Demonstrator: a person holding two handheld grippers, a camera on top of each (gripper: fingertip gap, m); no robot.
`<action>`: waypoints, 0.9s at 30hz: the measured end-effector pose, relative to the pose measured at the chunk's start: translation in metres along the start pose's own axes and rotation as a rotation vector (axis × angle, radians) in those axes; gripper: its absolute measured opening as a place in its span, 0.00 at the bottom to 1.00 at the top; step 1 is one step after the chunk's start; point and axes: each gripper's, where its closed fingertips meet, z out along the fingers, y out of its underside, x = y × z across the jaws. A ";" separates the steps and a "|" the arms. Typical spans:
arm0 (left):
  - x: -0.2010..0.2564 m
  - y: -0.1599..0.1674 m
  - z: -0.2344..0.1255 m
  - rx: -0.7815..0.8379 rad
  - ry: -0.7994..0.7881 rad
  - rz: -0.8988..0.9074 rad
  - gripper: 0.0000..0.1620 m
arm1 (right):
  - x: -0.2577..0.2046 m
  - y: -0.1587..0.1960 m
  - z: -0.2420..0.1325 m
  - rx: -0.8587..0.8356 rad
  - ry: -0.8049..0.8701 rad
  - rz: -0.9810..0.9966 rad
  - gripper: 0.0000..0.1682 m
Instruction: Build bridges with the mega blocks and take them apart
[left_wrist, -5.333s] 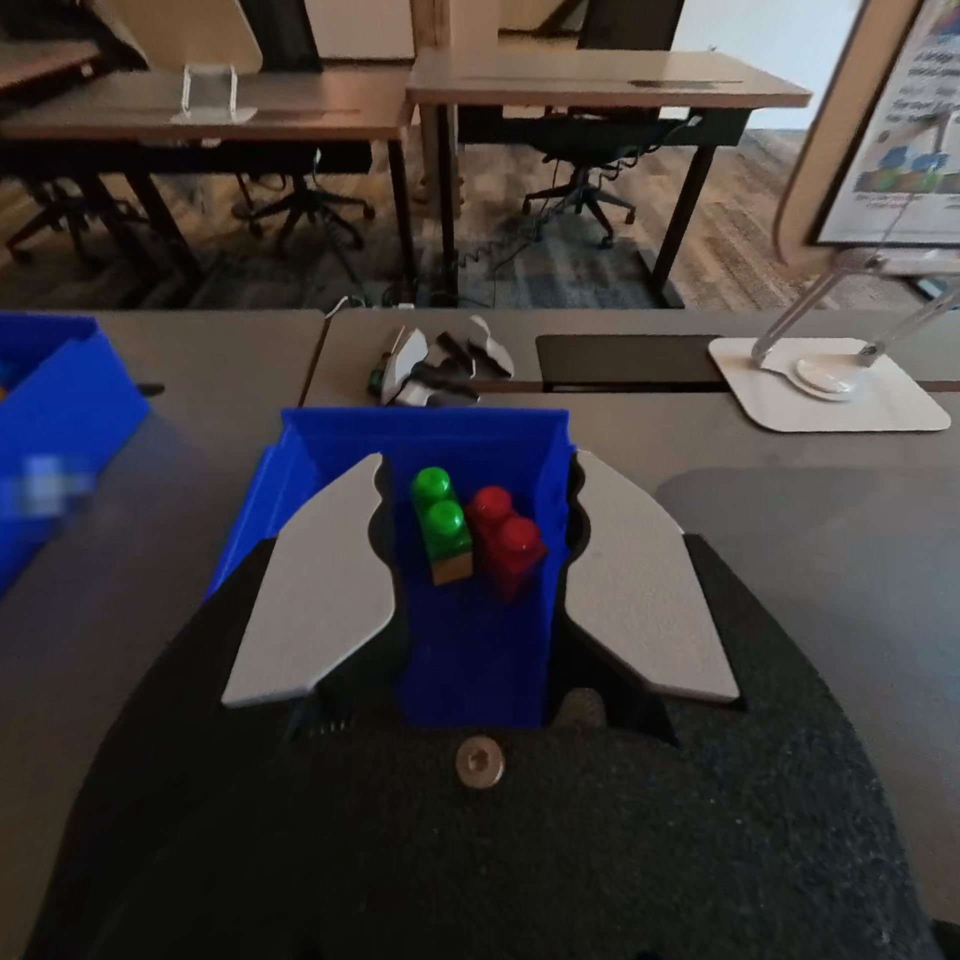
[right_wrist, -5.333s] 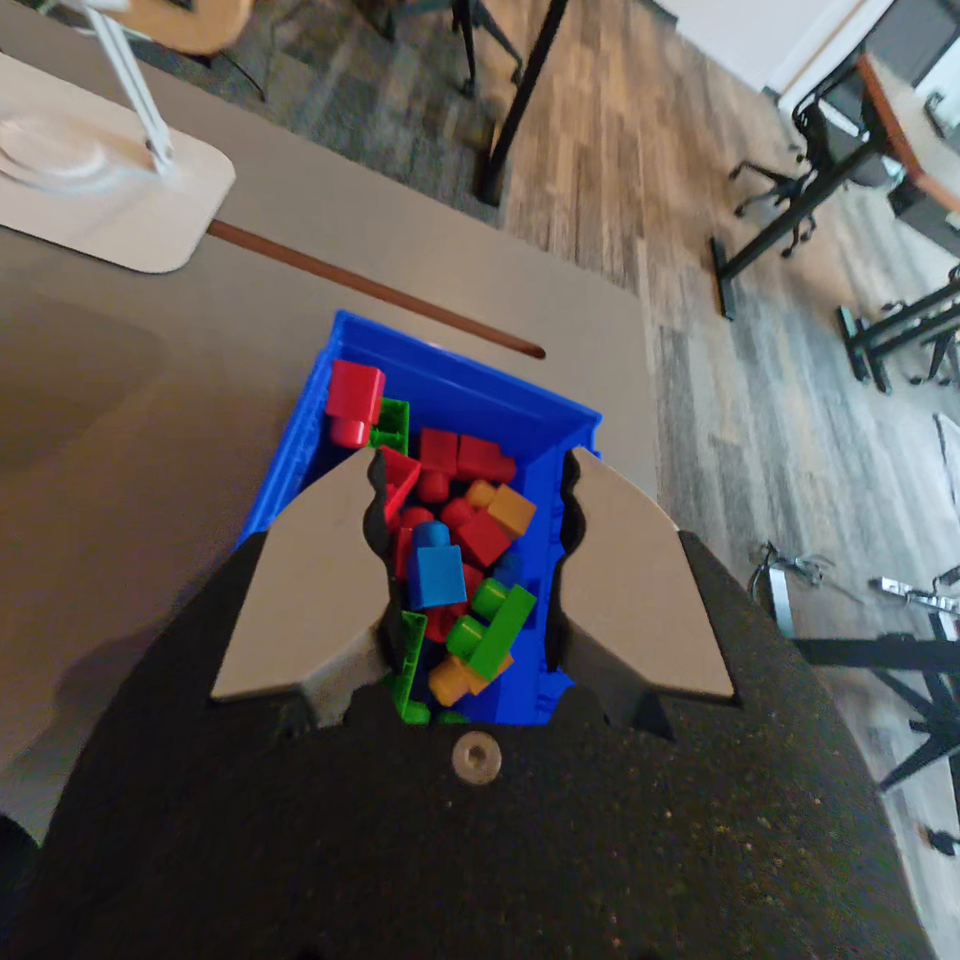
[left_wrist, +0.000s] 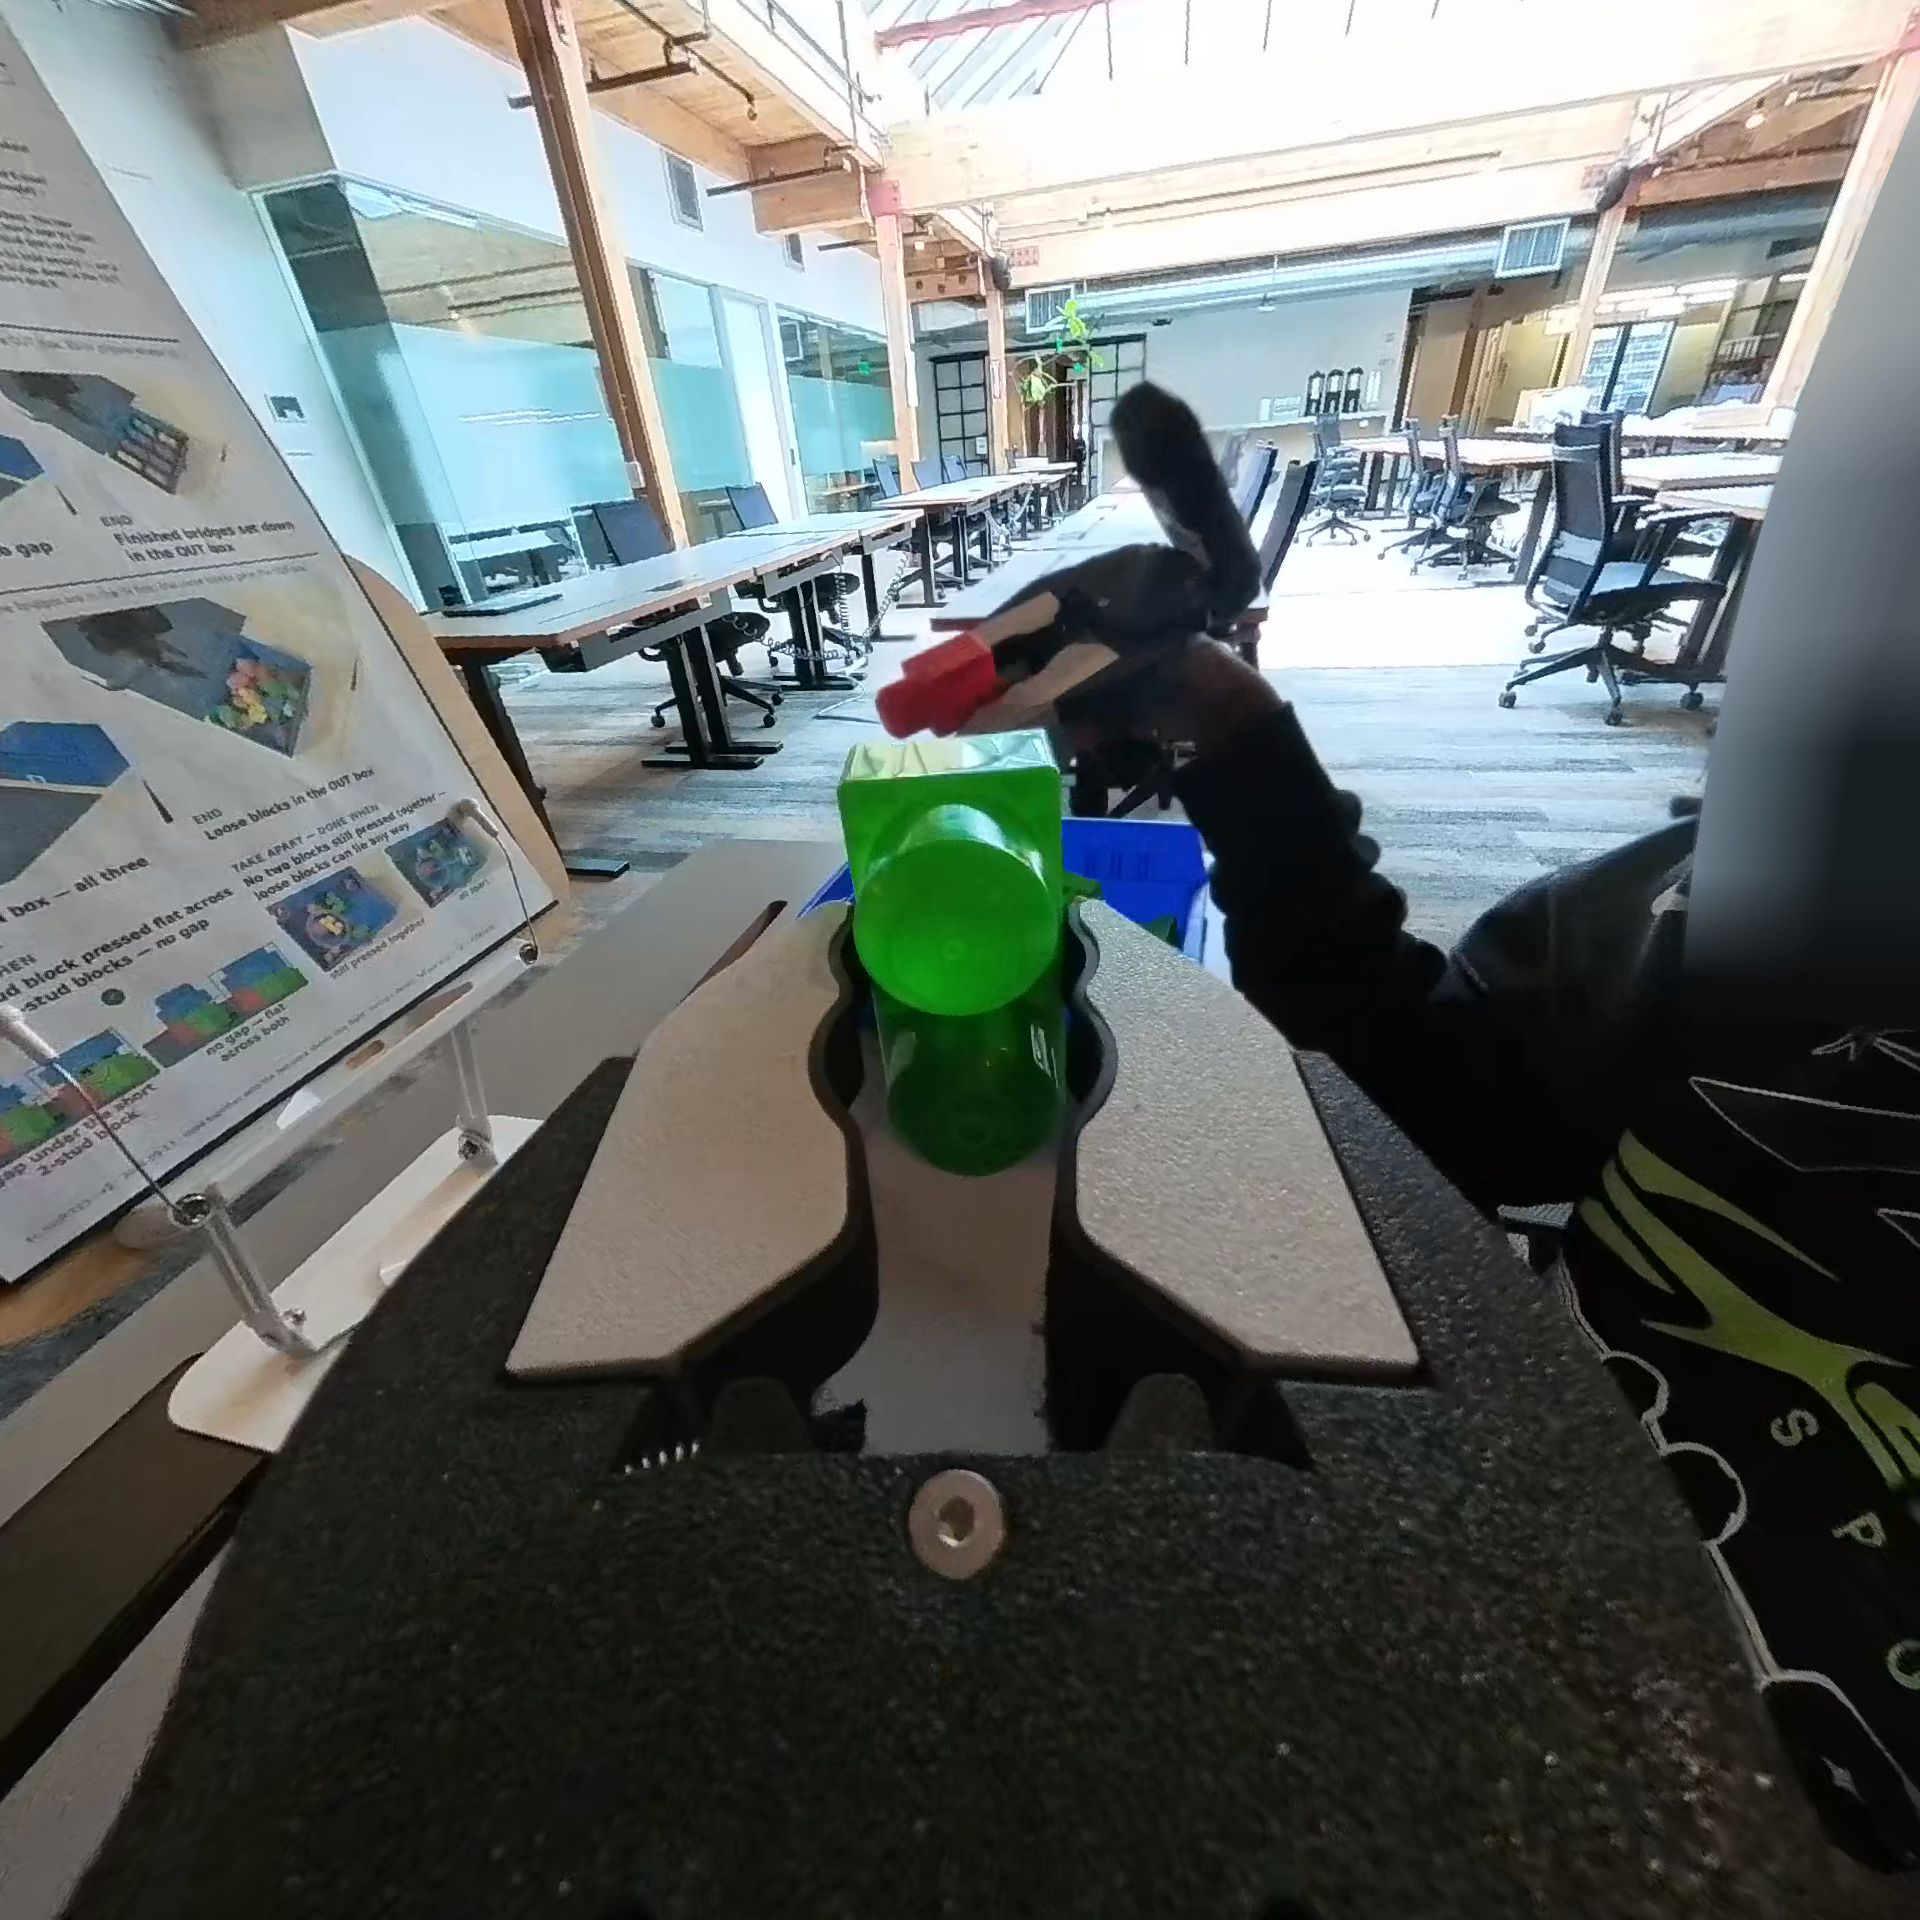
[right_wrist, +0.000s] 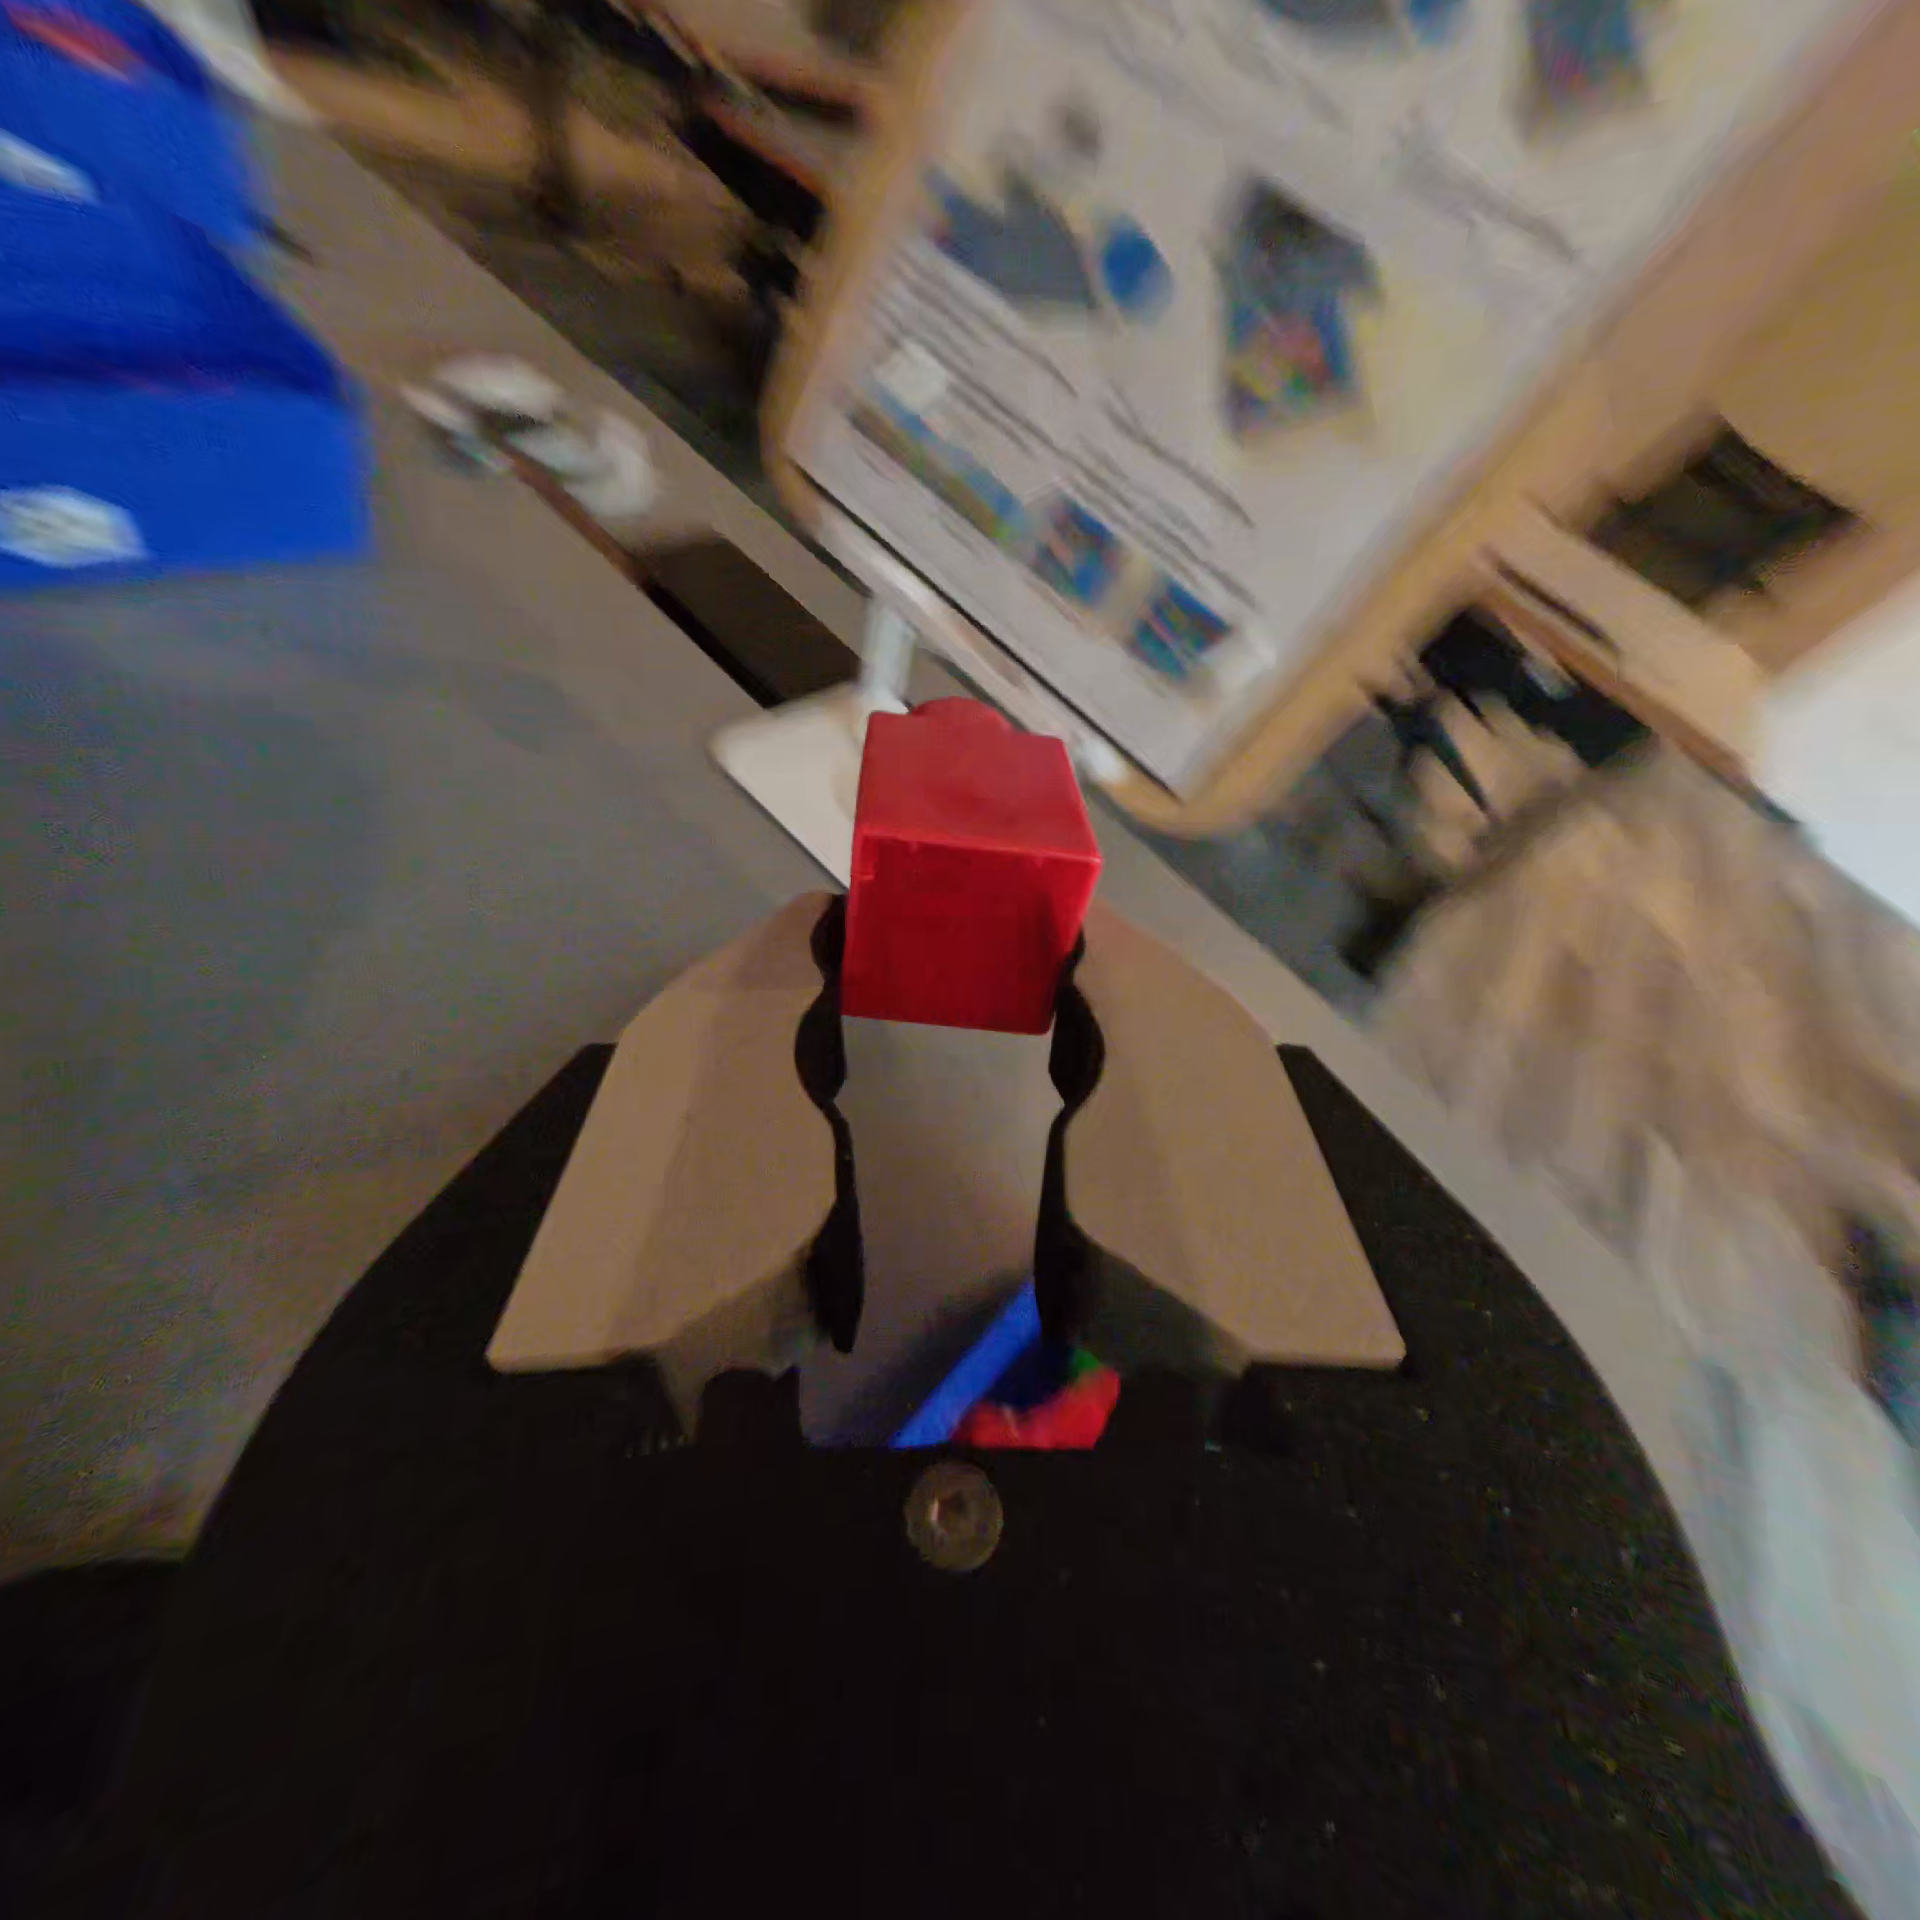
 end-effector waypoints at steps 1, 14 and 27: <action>0.000 -0.001 -0.001 0.005 -0.001 0.000 0.22 | 0.021 0.022 -0.006 -0.087 0.097 0.034 0.21; -0.001 0.002 0.004 -0.010 -0.016 0.037 0.22 | 0.108 0.247 -0.024 -0.786 0.392 0.469 0.22; -0.003 0.003 0.007 0.002 -0.008 0.018 0.22 | 0.111 0.152 -0.013 -0.422 0.407 0.384 0.40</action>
